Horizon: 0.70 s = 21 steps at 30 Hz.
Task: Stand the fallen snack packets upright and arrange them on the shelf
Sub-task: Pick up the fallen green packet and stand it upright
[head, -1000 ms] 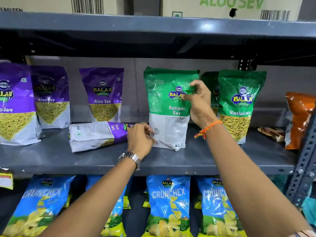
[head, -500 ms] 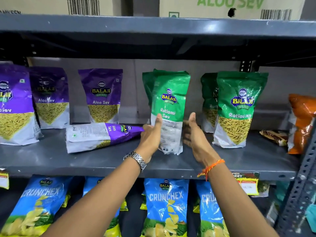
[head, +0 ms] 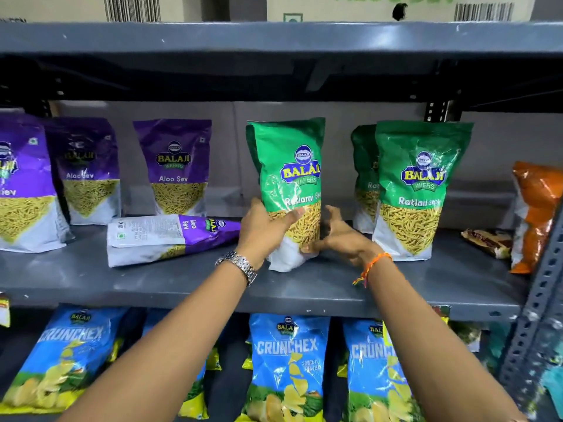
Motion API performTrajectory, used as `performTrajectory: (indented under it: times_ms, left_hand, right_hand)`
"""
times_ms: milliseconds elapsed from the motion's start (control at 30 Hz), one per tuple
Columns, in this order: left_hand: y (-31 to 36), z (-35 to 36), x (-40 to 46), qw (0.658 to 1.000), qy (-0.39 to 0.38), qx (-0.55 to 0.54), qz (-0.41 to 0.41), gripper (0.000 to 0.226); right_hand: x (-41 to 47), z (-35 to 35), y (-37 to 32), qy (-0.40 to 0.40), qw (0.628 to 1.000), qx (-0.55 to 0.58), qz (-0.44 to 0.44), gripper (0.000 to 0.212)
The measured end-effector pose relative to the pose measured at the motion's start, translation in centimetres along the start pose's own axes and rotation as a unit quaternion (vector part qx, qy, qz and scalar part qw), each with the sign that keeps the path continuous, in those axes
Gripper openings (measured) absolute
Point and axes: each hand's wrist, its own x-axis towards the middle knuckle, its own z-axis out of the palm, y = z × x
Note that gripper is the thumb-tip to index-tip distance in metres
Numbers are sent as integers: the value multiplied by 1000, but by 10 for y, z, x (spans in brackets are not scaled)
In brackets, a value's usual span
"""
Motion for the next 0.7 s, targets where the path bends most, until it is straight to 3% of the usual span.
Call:
performTrajectory:
  times_ms: [100, 167, 233, 333, 400, 433, 500, 533, 600, 667, 700]
  left_hand:
    - [-2, 2, 14, 1000, -5, -5, -12, 52]
    - [0, 0, 23, 995, -73, -52, -30, 36]
    - [-3, -3, 34, 987, -138, -68, -34, 44]
    - [-6, -17, 43, 979, -192, -52, -40, 52]
    - [0, -39, 42, 982, -183, -20, -38, 78]
    - [2, -58, 45, 984, -172, 9, -34, 95]
    - [5, -105, 52, 990, -109, 86, -22, 99]
    - [4, -133, 55, 990, -63, 125, -11, 93]
    - [-3, -194, 67, 972, 20, 235, -20, 66]
    - [-18, -240, 78, 940, 35, 332, -69, 45]
    - [-31, -260, 84, 930, 9, 350, -110, 47]
  right_hand:
    - [-2, 14, 5, 37, 999, 11, -13, 105]
    - [-5, 25, 10, 121, 992, -30, -17, 98]
    - [-10, 33, 9, 185, 980, -67, -16, 98]
    - [-21, 41, 0, 203, 972, -116, -8, 108]
    - [-39, 45, -11, 266, 952, -153, -11, 116]
    - [-52, 50, -17, 327, 935, -132, -41, 111]
    - [-76, 71, -30, 429, 894, -27, -129, 76]
    - [-82, 87, -37, 429, 890, 49, -147, 56]
    - [-80, 128, -56, 302, 924, 213, -103, 29]
    - [-61, 173, -72, 159, 932, 326, -15, 27]
    - [-45, 195, -78, 126, 938, 324, 14, 32]
